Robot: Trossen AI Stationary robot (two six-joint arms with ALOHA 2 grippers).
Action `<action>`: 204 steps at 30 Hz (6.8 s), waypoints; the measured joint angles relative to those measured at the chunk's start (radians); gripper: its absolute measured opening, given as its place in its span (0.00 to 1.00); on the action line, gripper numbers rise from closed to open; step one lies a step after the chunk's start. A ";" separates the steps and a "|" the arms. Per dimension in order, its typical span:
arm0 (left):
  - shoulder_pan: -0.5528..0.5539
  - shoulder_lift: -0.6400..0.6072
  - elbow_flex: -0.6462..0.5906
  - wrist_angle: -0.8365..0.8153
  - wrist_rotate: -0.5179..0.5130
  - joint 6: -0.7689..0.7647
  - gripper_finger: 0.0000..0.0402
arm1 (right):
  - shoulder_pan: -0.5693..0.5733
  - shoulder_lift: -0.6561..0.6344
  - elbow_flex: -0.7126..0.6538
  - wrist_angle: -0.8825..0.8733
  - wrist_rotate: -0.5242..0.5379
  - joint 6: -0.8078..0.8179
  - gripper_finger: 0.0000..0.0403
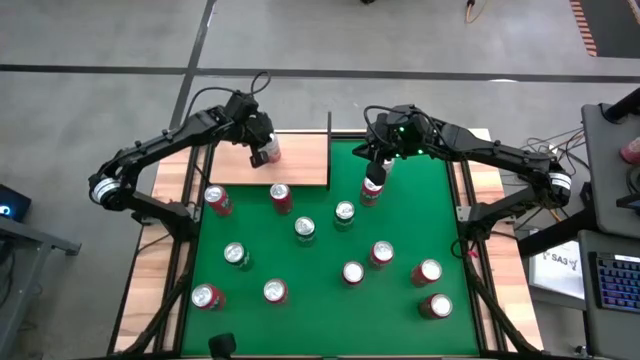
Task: Place canned beverage on shelf
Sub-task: Put the pink-white soda can on the shelf, then put the red soda can on the shelf
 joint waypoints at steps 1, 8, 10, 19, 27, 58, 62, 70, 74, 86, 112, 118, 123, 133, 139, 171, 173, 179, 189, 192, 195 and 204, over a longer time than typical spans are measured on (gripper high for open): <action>0.000 -0.010 0.006 -0.003 0.000 -0.012 0.00 | 0.000 0.000 0.000 0.006 0.000 0.010 0.02; -0.059 -0.167 -0.036 0.035 0.078 -0.139 0.00 | 0.027 0.000 -0.002 0.063 0.002 0.071 0.02; -0.097 -0.234 -0.082 0.086 0.105 -0.180 0.00 | 0.044 0.000 -0.005 0.078 0.002 0.088 0.02; -0.319 -0.518 -0.334 0.344 0.113 -0.337 0.00 | 0.137 0.000 -0.004 0.133 0.065 0.162 0.02; -0.434 -0.672 -0.491 0.502 0.113 -0.421 0.00 | 0.203 0.000 -0.002 0.142 0.133 0.245 0.02; -0.445 -0.683 -0.562 0.537 0.111 -0.432 0.00 | 0.234 0.000 -0.006 -0.399 0.237 0.740 0.02; -0.445 -0.679 -0.562 0.537 0.111 -0.432 0.00 | 0.250 0.000 -0.006 -0.481 0.239 0.815 0.02; -0.444 -0.668 -0.562 0.543 0.111 -0.428 0.00 | 0.315 0.052 0.004 -0.477 0.237 0.849 0.02; -0.444 -0.666 -0.562 0.547 0.111 -0.428 0.00 | 0.319 0.132 0.038 -0.480 0.238 0.818 0.02; -0.444 -0.666 -0.562 0.543 0.111 -0.432 0.00 | 0.312 0.273 0.201 -0.660 0.297 0.730 0.02; -0.444 -0.666 -0.564 0.543 0.111 -0.429 0.00 | 0.306 0.256 0.211 -0.662 0.345 0.760 0.29; -0.444 -0.666 -0.564 0.543 0.111 -0.428 0.00 | 0.304 0.256 0.211 -0.660 0.349 0.762 0.54; -0.444 -0.666 -0.564 0.543 0.111 -0.428 0.00 | 0.292 0.256 0.211 -0.660 0.349 0.762 0.66; -0.444 -0.666 -0.564 0.543 0.094 -0.427 0.00 | 0.234 0.259 0.208 -0.660 0.369 0.760 0.79; -0.444 -0.665 -0.564 0.544 0.093 -0.406 0.00 | 0.184 0.300 0.189 -0.665 0.368 0.747 0.82; -0.444 -0.649 -0.565 0.545 0.093 -0.410 0.00 | 0.166 0.435 0.184 -0.674 0.336 0.759 0.70; -0.444 -0.649 -0.565 0.550 0.093 -0.417 0.00 | 0.166 0.419 0.184 -0.692 0.333 0.759 0.70; -0.444 -0.649 -0.565 0.594 0.093 -0.432 0.00 | 0.166 0.333 0.230 -0.753 0.381 0.759 0.70; -0.444 -0.649 -0.565 0.650 0.094 -0.432 0.05 | 0.241 0.148 0.317 -0.676 0.501 0.715 0.70; -0.444 -0.649 -0.565 0.677 0.095 -0.432 0.13 | 0.280 0.111 0.311 -0.543 0.505 0.643 0.70; -0.445 -0.646 -0.565 0.698 0.095 -0.432 0.23 | 0.313 0.107 0.296 -0.400 0.496 0.550 0.70; -0.459 -0.586 -0.565 0.787 0.099 -0.402 0.62 | 0.346 0.210 0.297 -0.184 0.490 0.396 0.70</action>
